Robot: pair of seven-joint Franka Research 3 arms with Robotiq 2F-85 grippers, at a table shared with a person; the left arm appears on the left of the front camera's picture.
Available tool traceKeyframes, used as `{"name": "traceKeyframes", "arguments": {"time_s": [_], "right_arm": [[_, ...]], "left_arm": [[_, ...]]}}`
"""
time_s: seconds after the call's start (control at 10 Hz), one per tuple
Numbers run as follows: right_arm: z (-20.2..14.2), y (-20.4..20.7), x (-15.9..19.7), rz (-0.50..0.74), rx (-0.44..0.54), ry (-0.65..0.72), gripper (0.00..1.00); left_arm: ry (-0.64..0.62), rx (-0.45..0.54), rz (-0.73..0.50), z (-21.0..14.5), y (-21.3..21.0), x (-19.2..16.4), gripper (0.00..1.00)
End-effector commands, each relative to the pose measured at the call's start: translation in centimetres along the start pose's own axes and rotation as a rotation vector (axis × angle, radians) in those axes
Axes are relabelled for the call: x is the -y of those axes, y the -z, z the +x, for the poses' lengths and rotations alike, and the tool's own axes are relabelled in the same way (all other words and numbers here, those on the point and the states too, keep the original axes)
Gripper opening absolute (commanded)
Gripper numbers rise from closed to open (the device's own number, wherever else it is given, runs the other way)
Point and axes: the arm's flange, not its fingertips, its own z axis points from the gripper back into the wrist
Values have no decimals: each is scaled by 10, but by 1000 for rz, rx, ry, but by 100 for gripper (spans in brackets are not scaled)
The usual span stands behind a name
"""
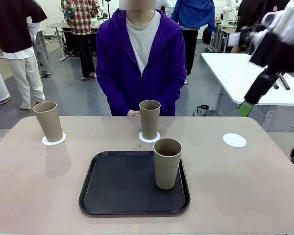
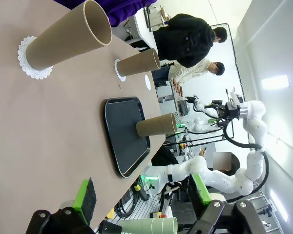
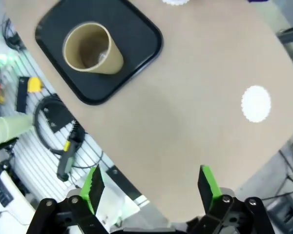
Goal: Place coasters on the table and set cups on them.
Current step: Take one Reusable plastic cup from the Flat Tray and place it on a coaster set by the human.
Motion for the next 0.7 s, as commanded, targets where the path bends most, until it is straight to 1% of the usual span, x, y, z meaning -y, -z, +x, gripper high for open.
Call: {"name": "traceKeyframes", "arguments": {"time_s": [0.0, 0.2, 0.3, 0.6], "right_arm": [[7, 41, -1, -17, -27, -44, 100], [7, 71, -1, 73, -53, -67, 100], [9, 48, -9, 12, -40, -59, 100], [9, 48, -9, 12, -40, -59, 100]], "left_arm": [[4, 12, -3, -1, -2, 1, 100], [4, 12, -3, -1, -2, 1, 100], [4, 12, -3, -1, -2, 1, 100], [4, 12, -3, -1, -2, 1, 100]]}}
